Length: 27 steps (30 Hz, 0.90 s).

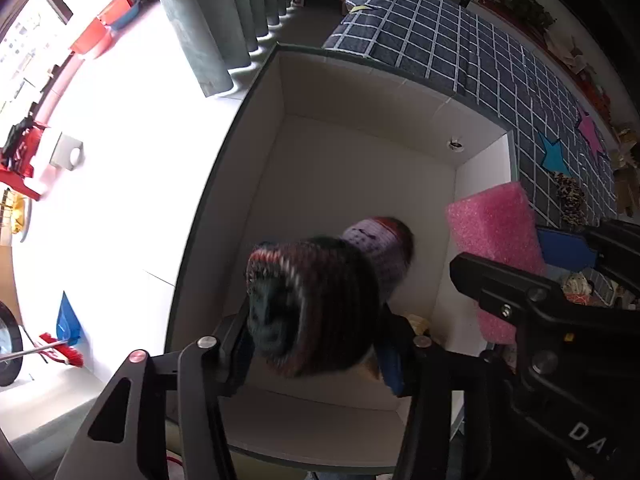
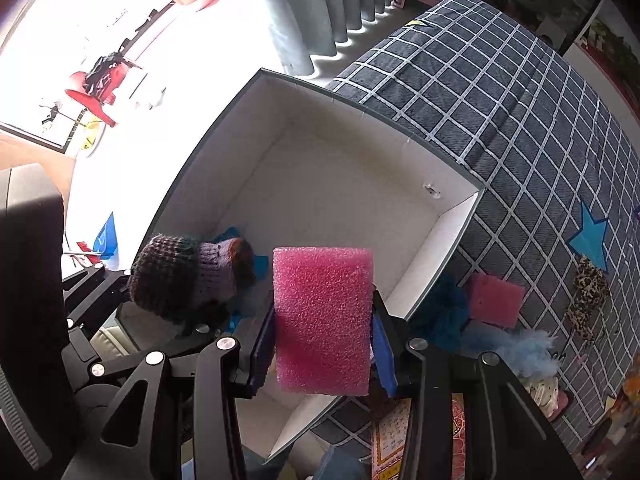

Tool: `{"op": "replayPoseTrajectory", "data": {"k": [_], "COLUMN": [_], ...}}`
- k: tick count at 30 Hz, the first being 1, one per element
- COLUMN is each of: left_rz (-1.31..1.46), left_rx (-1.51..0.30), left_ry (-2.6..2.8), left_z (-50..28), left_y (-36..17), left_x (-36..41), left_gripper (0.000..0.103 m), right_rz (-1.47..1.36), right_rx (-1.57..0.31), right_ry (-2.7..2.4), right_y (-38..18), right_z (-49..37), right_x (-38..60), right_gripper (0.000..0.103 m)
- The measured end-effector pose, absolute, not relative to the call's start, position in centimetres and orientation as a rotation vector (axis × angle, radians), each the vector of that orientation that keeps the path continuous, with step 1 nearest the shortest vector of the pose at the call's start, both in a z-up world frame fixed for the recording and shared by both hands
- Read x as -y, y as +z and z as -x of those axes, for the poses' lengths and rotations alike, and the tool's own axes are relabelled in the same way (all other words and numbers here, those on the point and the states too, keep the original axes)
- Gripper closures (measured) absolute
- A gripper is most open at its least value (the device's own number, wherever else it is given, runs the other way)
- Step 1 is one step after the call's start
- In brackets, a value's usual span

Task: Organize soft objects
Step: 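Open both tools to drop the hat and sponge into the box, then move both tools back toward the pile on the bedspread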

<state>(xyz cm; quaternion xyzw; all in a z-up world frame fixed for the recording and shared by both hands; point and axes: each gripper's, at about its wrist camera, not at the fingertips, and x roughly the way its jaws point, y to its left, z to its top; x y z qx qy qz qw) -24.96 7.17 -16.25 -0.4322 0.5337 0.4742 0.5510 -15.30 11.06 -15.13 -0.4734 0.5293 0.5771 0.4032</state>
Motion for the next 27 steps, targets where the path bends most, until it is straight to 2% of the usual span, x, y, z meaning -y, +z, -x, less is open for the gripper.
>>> {"op": "replayPoseTrajectory", "data": {"k": [3, 5, 6, 8, 10, 11, 12, 19, 27], "left_rz": [1.021, 1.022, 1.020, 1.027, 1.052, 1.061, 1.072, 1.147, 1.123], "left_rx": [-1.265, -1.245, -1.233, -1.217, -1.192, -1.180, -1.169, -1.105, -1.055], "left_ry": [1.120, 1.127, 1.129, 1.132, 1.133, 1.136, 1.126, 1.041, 0.881], "left_z": [25.1, 25.3, 25.3, 25.5, 25.8, 26.0, 26.0, 25.5, 21.5], "left_y": [-16.2, -16.0, -16.0, -15.8, -15.7, -15.6, -15.6, -15.7, -12.7], "left_x": [-7.1, -7.1, -7.0, -7.1, -7.2, -7.3, -7.3, -7.4, -7.4], "left_gripper": [0.031, 0.022, 0.022, 0.017, 0.001, 0.001, 0.000, 0.000, 0.000], "right_rz": [1.185, 1.173, 1.166, 1.151, 1.145, 1.140, 1.131, 1.054, 0.920], "right_rx": [-1.341, -1.347, -1.345, -1.345, -1.354, -1.358, -1.356, -1.384, -1.420], "right_ry": [1.460, 1.460, 1.456, 1.447, 1.439, 1.431, 1.427, 1.428, 1.366], "right_y": [-15.0, -14.9, -14.8, -14.6, -14.5, -14.5, -14.3, -12.7, -9.9], "right_z": [15.1, 14.9, 14.8, 14.6, 14.3, 14.2, 14.0, 12.6, 7.6], "right_x": [-11.0, -11.0, -11.0, -10.9, -10.8, -10.8, -10.8, -10.3, -9.2], "right_gripper": [0.057, 0.039, 0.024, 0.022, 0.018, 0.011, 0.000, 0.000, 0.000]}}
